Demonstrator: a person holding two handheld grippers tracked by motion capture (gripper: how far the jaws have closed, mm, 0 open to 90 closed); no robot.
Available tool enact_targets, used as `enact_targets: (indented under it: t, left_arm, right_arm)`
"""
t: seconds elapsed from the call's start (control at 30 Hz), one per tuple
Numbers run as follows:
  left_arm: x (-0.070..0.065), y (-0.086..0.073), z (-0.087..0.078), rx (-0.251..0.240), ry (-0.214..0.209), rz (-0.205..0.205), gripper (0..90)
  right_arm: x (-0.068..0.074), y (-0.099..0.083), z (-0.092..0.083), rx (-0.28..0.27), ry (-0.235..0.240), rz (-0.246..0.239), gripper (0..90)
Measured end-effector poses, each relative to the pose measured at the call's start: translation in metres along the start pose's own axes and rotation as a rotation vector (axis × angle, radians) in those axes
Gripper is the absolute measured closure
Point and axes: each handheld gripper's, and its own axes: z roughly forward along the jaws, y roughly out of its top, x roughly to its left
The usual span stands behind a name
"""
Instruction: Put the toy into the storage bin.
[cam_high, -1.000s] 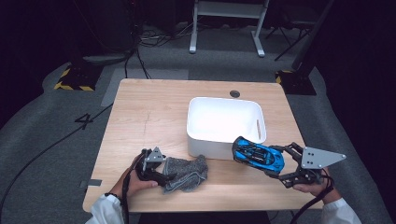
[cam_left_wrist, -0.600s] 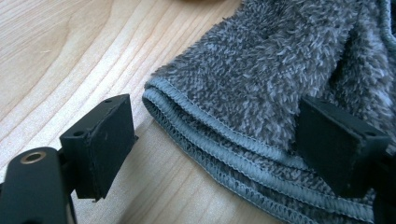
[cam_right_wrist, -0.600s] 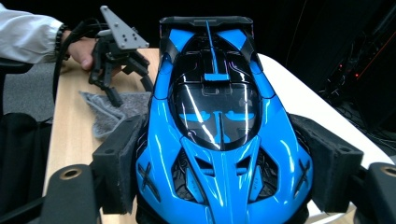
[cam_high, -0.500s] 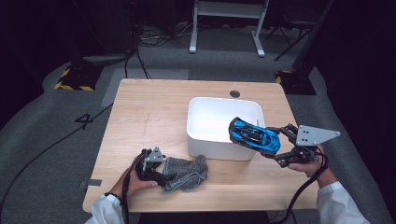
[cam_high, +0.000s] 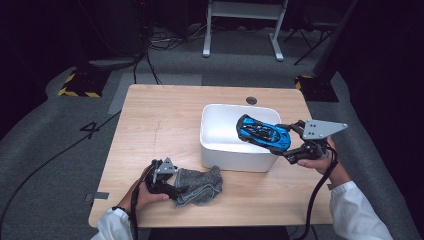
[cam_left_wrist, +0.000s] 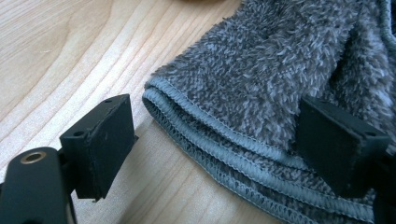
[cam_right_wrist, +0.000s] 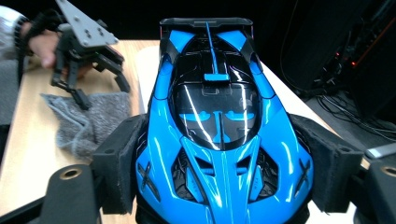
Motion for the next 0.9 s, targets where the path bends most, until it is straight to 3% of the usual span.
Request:
enact_targets:
  t: [0.23, 0.9]
  left_arm:
    - [0.000, 0.000, 0.000, 0.000, -0.001, 0.000, 14.5]
    - [0.000, 0.000, 0.000, 0.000, -0.001, 0.000, 14.5]
  right_arm:
    - [-0.003, 0.004, 0.012, 0.014, 0.018, 0.001, 25.3]
    - [-0.017, 0.010, 0.050, 0.165, 0.077, -0.032, 25.3]
